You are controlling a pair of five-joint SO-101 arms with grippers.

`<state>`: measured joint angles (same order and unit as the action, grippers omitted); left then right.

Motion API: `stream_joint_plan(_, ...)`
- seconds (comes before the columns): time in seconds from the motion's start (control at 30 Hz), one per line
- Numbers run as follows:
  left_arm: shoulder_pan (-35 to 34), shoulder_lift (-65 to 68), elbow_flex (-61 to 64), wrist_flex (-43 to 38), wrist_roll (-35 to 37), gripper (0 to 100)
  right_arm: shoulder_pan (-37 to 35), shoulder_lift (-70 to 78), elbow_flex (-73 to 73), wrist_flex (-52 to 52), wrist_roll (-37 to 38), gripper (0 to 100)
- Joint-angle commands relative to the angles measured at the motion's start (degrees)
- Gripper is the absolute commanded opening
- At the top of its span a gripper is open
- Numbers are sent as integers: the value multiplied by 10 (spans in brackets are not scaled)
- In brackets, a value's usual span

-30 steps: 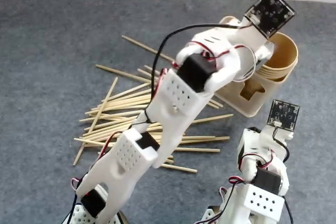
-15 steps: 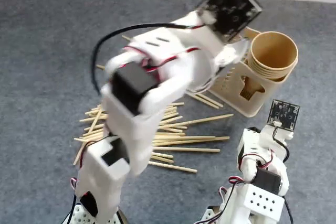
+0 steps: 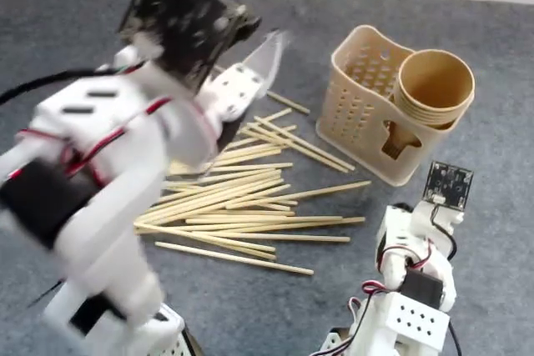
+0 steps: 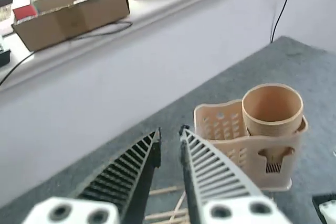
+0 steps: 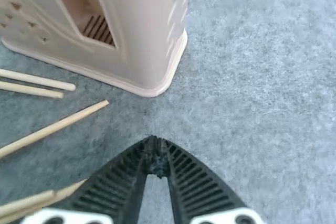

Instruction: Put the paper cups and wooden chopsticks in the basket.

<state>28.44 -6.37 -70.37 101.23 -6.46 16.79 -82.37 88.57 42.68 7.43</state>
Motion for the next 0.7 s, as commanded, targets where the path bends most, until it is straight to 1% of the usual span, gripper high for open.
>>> stream_joint_plan(0.0,-7,-153,116,0,-12,56,1,-7,0,-26,-5,6)
stream_joint_plan(0.07,-13,-202,163,1,-30,56,1,-7,2,-27,-5,6)
stream_joint_plan(0.23,-121,-306,305,0,-45,53,1,-7,2,-27,-5,6)
stream_joint_plan(0.33,-165,-359,386,0,-62,53,0,-7,2,-27,-5,6)
stream_joint_plan(0.57,-213,-459,581,-1,-63,53,0,-7,3,-27,-5,6)
stream_joint_plan(0.67,-226,-504,674,-25,-62,52,0,-7,3,-27,-4,6)
